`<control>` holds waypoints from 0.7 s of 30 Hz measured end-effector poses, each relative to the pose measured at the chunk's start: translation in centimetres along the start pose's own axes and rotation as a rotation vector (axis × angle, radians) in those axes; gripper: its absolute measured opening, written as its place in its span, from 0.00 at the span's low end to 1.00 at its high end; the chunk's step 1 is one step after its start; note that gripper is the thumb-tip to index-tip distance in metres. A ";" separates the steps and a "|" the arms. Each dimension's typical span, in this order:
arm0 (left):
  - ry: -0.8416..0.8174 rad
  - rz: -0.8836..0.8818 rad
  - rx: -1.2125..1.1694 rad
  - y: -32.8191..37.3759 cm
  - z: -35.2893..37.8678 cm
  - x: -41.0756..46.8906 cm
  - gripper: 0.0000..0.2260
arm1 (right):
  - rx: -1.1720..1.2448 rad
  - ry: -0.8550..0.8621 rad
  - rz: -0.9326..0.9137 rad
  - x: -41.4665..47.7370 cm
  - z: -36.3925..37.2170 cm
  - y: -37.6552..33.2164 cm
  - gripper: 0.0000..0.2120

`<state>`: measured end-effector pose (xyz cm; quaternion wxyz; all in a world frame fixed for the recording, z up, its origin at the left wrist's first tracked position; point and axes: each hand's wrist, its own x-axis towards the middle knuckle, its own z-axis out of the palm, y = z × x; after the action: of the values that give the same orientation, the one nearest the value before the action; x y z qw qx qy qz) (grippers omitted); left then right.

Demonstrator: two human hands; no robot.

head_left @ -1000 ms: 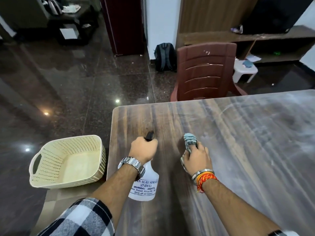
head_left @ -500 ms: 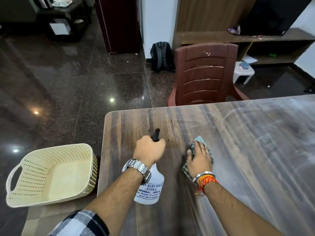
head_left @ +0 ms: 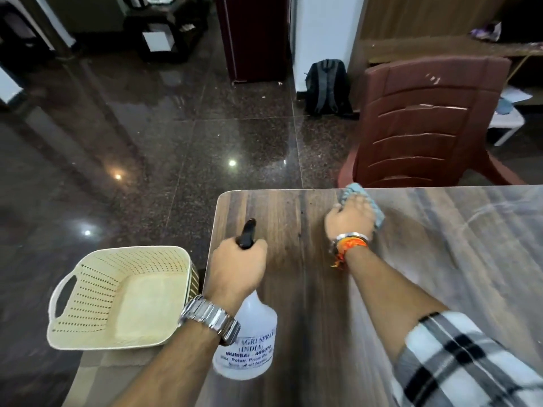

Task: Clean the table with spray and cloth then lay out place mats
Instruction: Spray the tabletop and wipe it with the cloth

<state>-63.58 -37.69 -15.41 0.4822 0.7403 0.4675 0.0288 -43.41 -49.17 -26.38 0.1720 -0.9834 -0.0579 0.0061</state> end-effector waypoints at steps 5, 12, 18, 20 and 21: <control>0.149 -0.009 -0.032 -2.0 -3.3 0.4 0.11 | 0.000 -0.192 -0.525 -3.6 4.6 -13.4 0.24; 0.184 0.020 -0.012 -3.2 -3.9 0.5 0.10 | 0.099 -0.326 -0.721 -5.5 5.7 -16.1 0.24; 0.121 0.012 -0.009 -2.1 -1.2 -0.4 0.11 | -0.063 -0.138 -0.348 3.2 -0.2 -1.6 0.24; 0.099 0.029 0.001 -1.6 -0.4 -1.0 0.11 | -0.127 -0.069 -0.138 6.7 -2.3 7.3 0.27; 0.091 0.032 -0.001 -1.4 -0.1 -1.4 0.11 | -0.163 -0.030 -0.069 7.8 -3.1 11.5 0.33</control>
<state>-65.31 -38.47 -15.81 0.4602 0.7453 0.4772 0.0705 -34.31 -60.03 -27.26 0.0908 -0.9913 -0.0945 0.0100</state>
